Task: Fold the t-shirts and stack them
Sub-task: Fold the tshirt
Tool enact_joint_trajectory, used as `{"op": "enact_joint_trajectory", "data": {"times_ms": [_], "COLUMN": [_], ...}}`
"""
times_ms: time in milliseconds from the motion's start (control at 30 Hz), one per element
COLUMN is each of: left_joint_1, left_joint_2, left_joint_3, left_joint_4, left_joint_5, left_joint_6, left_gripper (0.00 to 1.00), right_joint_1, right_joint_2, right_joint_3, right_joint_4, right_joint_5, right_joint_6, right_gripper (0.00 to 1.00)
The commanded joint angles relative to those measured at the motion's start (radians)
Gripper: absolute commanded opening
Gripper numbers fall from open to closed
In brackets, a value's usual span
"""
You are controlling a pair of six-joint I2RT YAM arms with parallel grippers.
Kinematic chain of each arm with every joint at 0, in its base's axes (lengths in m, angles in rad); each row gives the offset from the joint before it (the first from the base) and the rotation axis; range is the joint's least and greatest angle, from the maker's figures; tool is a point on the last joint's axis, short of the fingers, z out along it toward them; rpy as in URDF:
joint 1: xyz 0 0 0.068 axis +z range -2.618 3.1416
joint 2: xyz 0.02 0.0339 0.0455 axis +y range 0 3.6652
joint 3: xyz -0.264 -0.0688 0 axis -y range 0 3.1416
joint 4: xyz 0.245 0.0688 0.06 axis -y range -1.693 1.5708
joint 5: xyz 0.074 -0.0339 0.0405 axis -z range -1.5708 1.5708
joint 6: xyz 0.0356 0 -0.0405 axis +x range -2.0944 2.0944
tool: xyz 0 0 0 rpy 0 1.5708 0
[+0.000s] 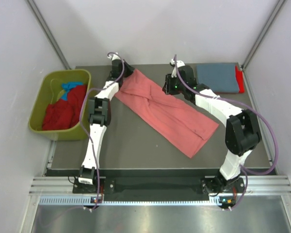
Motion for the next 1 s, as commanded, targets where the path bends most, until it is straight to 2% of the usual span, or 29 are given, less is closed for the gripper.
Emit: {"op": "enact_joint_trajectory", "data": {"times_ms": [0, 33, 67, 167, 267, 333, 400, 500, 600, 667, 767, 833, 900, 933, 967], "left_joint_1": [-0.035, -0.040, -0.045, -0.049, -0.046, -0.040, -0.037, -0.036, -0.057, -0.110, -0.195, -0.297, -0.400, -0.434, -0.504], "left_joint_2": [0.069, 0.068, 0.054, -0.050, -0.206, -0.294, -0.338, -0.421, -0.544, -0.676, -0.881, -1.013, -1.094, -1.174, -1.213], "left_joint_3": [0.108, 0.105, 0.104, 0.032, -0.082, -0.120, -0.139, -0.146, -0.250, -0.405, -0.680, -0.877, -1.008, -1.150, -1.221], "left_joint_4": [0.300, 0.312, 0.312, 0.291, 0.259, 0.222, 0.202, 0.078, -0.017, -0.112, -0.157, -0.180, -0.200, -0.165, -0.140], "left_joint_5": [0.045, 0.050, 0.071, 0.100, 0.085, 0.099, 0.113, 0.108, 0.212, 0.232, 0.147, 0.113, 0.055, 0.030, -0.002], "left_joint_6": [-0.127, -0.122, -0.110, -0.030, 0.087, 0.128, 0.177, 0.171, 0.142, 0.177, 0.201, 0.160, 0.053, 0.006, -0.107], "left_gripper": [0.03, 0.07, 0.20, 0.29, 0.44, 0.57, 0.58, 0.59, 0.60, 0.56, 0.50, 0.46, 0.36, 0.33, 0.33], "right_joint_1": [-0.016, -0.018, -0.018, -0.018, -0.018, -0.018, -0.020, -0.018, -0.016, -0.023, -0.065, -0.104, -0.176, -0.199, -0.255], "right_joint_2": [-0.033, -0.027, -0.023, -0.032, -0.076, -0.113, -0.156, -0.226, -0.324, -0.375, -0.458, -0.513, -0.561, -0.573, -0.589], "right_joint_3": [0.037, 0.043, 0.055, 0.057, 0.023, 0.006, -0.023, -0.086, -0.152, -0.185, -0.209, -0.221, -0.230, -0.236, -0.239], "right_joint_4": [0.054, 0.046, 0.042, 0.022, 0.014, -0.003, -0.015, -0.021, -0.037, -0.083, -0.162, -0.207, -0.253, -0.265, -0.277], "right_joint_5": [0.019, 0.017, 0.011, 0.001, 0.008, 0.014, 0.014, -0.007, 0.008, 0.069, 0.115, 0.113, 0.100, 0.096, 0.093], "right_joint_6": [0.009, 0.012, 0.013, 0.013, 0.016, 0.019, 0.044, 0.087, 0.107, 0.113, 0.116, 0.124, 0.131, 0.133, 0.134], "right_gripper": [0.35, 0.35, 0.35, 0.36, 0.36, 0.36, 0.36, 0.36, 0.37, 0.37, 0.38, 0.38, 0.38, 0.38, 0.38]}}
